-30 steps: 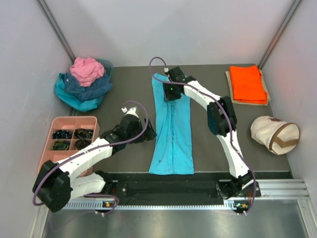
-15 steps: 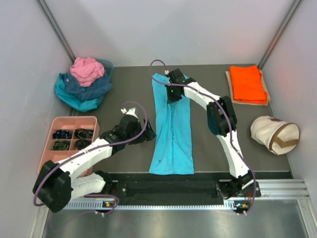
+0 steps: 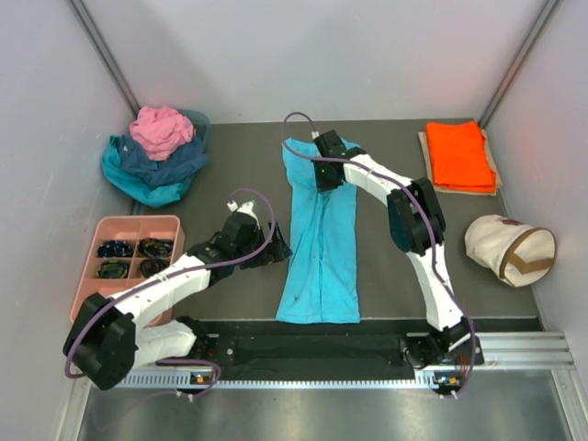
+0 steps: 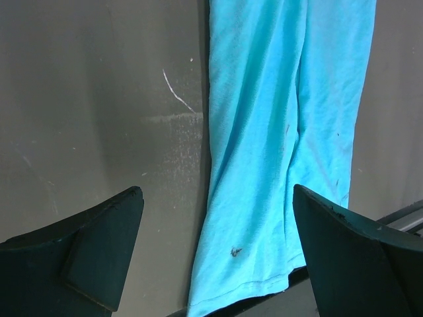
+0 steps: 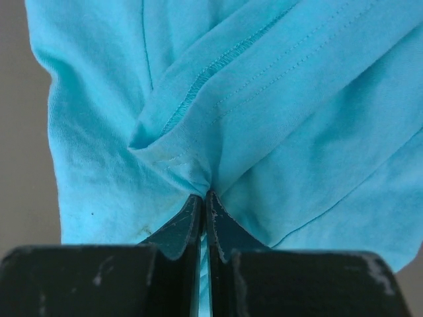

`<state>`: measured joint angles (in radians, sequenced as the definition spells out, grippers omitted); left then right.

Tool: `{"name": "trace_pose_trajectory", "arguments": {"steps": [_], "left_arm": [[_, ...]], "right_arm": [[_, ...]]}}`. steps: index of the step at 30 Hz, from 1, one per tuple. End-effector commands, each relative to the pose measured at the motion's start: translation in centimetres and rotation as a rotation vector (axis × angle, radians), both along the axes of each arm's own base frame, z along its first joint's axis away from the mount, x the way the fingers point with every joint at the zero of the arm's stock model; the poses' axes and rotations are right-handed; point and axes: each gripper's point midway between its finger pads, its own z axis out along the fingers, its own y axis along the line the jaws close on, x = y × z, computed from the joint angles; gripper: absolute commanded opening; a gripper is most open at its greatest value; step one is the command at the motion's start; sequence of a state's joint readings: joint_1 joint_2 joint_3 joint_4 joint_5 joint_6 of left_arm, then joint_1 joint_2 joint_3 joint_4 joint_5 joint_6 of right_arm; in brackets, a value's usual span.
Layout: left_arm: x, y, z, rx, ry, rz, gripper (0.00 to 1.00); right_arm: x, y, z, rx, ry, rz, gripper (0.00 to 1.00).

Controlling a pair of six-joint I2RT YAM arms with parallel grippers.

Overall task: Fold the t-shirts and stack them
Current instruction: Fold the tshirt

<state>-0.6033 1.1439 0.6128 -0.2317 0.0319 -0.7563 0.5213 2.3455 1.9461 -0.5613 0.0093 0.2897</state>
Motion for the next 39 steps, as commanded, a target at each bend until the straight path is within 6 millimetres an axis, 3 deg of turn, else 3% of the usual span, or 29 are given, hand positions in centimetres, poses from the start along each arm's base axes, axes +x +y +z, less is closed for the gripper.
{"name": "trace_pose_trajectory", "arguments": {"steps": [1, 6, 11, 14, 19, 28, 32, 33, 34, 39], "left_arm": [[0.5, -0.5, 0.4, -0.03, -0.025, -0.009, 0.99], [0.5, -0.6, 0.2, -0.032, -0.023, -0.013, 0.99], [0.4, -0.8, -0.1, -0.037, -0.013, -0.023, 0.99], [0.4, -0.8, -0.2, -0.037, -0.009, -0.026, 0.99], [0.4, -0.8, -0.3, -0.036, -0.006, -0.027, 0.99], [0.4, -1.3, -0.6, -0.043, 0.008, -0.044, 0.99], [0.3, -1.4, -0.7, -0.043, 0.013, -0.054, 0.99], [0.3, -1.4, -0.7, -0.042, 0.012, -0.057, 0.99], [0.2, -1.4, -0.8, -0.039, 0.017, -0.057, 0.99], [0.1, -1.4, -1.0, -0.042, 0.027, -0.061, 0.99]], "right_arm": [[0.7, -1.9, 2.9, -0.038, -0.068, -0.078, 0.0], [0.5, -1.8, 3.3, -0.022, -0.074, -0.093, 0.0], [0.3, -1.4, 4.1, 0.02, -0.096, -0.088, 0.06], [0.4, -1.8, 5.3, 0.024, -0.128, -0.106, 0.0], [0.4, -2.3, 7.4, 0.031, -0.178, -0.125, 0.0], [0.3, -3.3, 8.4, 0.019, -0.204, -0.172, 0.0], [0.0, -4.3, 8.2, -0.017, -0.196, -0.218, 0.11], [-0.2, -4.7, 8.0, -0.029, -0.187, -0.231, 0.22], [-0.1, -5.2, 8.1, -0.048, -0.193, -0.254, 0.25], [-0.4, -6.2, 8.4, -0.066, -0.206, -0.304, 0.34]]}}
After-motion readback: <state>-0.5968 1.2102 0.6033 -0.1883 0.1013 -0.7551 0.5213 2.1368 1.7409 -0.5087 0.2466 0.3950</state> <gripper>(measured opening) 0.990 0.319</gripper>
